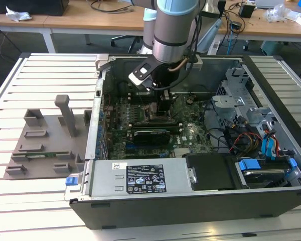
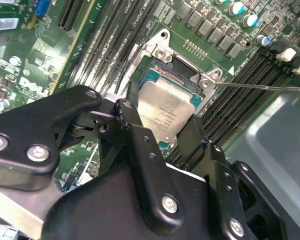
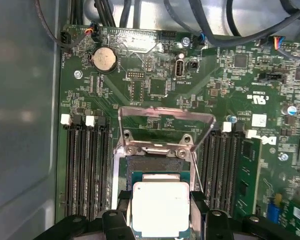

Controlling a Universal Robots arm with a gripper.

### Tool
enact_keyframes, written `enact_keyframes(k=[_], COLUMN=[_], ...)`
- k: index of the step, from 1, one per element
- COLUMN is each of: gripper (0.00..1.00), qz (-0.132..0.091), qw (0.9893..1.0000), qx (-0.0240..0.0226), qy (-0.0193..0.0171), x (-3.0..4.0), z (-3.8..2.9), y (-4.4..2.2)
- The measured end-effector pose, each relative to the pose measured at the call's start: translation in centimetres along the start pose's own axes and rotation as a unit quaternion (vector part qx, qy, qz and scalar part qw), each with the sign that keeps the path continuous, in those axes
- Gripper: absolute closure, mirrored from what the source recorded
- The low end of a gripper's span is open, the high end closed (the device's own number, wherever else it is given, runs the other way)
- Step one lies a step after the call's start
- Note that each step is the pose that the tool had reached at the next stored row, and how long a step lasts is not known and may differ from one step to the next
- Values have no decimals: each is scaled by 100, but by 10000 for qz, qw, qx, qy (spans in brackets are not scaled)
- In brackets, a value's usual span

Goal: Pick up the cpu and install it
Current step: 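Place the cpu into insertion slot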

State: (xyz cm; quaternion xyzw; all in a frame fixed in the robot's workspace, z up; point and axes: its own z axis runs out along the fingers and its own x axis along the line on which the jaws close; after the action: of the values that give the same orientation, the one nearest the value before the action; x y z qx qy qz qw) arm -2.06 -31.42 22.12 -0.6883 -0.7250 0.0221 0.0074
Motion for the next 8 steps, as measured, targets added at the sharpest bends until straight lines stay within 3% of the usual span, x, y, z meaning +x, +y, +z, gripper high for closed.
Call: enact_keyframes(k=[5, 8], gripper=[45, 45], qz=[213, 213], qw=[9998, 9998], qx=[4, 6], qy=[10, 9], x=[18, 19], z=[100, 138], y=[8, 11])
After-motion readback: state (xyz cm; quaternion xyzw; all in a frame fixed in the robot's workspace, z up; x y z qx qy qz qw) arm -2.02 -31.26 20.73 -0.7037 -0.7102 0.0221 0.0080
